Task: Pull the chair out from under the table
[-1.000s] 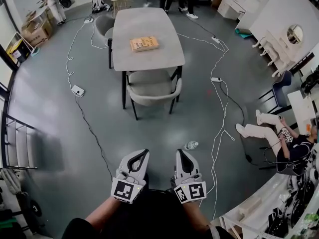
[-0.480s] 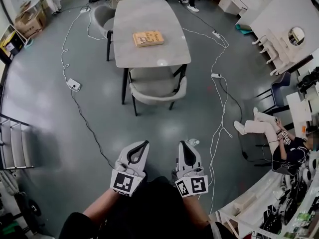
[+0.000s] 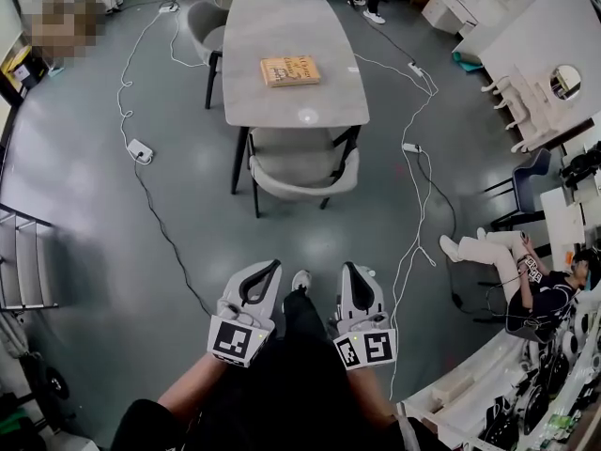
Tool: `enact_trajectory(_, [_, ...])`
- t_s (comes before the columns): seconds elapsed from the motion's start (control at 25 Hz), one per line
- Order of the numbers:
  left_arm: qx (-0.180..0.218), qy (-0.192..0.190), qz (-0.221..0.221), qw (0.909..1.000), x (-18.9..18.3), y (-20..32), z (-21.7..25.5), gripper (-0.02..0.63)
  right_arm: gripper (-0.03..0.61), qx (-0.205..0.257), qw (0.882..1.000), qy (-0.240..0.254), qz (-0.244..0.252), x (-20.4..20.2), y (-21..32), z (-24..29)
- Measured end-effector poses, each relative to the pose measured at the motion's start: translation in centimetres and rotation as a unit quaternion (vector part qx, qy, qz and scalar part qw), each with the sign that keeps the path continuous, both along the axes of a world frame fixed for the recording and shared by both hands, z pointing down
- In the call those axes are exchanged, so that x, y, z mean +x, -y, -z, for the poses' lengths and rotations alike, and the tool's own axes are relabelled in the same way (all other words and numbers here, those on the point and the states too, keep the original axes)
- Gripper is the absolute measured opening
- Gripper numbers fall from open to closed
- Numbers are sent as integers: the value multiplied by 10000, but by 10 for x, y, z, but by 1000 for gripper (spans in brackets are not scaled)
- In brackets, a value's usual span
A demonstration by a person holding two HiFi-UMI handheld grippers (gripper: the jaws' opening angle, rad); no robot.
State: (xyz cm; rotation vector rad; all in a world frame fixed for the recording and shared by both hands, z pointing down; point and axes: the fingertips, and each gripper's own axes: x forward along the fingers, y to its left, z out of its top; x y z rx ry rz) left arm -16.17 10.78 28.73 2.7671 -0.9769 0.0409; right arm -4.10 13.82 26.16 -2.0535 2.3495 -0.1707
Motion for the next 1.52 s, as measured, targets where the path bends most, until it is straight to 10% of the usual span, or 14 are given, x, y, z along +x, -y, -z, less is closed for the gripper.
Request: enact_trajectory(1.52, [58,882,414,9952,195,132,-20,9,15,-374,9944,426,895,182,135,-57])
